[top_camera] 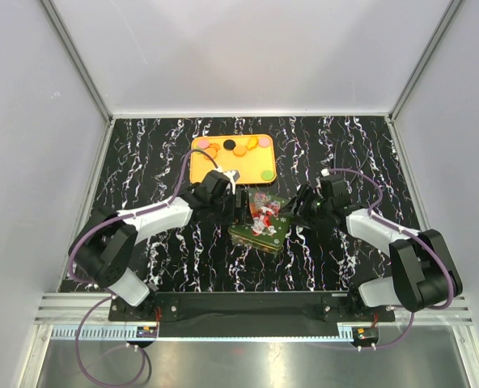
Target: Pack the cookies
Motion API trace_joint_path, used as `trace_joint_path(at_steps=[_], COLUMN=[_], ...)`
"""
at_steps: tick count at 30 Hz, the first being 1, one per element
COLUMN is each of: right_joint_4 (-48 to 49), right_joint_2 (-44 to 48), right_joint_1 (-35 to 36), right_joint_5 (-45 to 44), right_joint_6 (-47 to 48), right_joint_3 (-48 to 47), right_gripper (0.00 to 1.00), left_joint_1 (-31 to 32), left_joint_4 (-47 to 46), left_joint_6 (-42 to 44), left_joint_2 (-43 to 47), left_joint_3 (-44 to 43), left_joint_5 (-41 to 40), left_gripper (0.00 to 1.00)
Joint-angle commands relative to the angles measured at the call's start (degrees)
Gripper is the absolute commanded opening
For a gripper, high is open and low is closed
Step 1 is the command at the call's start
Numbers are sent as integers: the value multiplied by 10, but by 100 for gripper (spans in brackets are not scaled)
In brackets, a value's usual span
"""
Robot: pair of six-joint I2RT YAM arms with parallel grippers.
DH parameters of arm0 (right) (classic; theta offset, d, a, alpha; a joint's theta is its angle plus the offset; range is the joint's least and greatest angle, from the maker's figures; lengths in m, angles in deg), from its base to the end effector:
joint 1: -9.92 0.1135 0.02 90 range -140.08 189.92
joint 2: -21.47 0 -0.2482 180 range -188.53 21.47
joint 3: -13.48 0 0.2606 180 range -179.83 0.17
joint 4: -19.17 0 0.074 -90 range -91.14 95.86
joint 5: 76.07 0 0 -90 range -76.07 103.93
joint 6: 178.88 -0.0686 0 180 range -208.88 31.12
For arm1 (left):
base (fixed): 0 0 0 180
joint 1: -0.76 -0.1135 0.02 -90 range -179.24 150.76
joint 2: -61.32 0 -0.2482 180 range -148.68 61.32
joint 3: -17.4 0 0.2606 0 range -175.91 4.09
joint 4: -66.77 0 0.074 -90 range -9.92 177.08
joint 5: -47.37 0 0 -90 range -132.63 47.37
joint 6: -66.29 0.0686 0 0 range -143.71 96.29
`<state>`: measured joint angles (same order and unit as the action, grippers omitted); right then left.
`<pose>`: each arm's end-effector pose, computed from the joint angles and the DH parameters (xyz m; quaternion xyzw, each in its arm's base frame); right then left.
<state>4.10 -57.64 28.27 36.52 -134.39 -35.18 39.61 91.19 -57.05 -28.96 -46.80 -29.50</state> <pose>0.2707 0.1176 0.1272 0.1411 0.8997 0.3502 0.2191 0.2588 -0.2285 0.1385 0.0835 0.9321 -0.2847 0.2079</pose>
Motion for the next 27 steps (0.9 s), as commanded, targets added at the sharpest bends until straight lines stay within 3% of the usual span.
trace_joint_path(at_steps=[1,10,27], right_joint_4=[46,50,247], right_joint_2=[34,27,-43], right_joint_1=[2,3,-7], right_joint_5=[82,142,235], right_joint_6=[-32,-47,-176], right_joint_3=[2,3,40], right_gripper=[65,70,72], left_joint_1=[5,9,59], left_joint_4=[8,17,22], left_joint_6=[6,8,-6], left_joint_2=[-11,-4,5], left_joint_3=[-13,-11,-18], left_joint_5=[-39,-59,-100], left_gripper=[85,86,87])
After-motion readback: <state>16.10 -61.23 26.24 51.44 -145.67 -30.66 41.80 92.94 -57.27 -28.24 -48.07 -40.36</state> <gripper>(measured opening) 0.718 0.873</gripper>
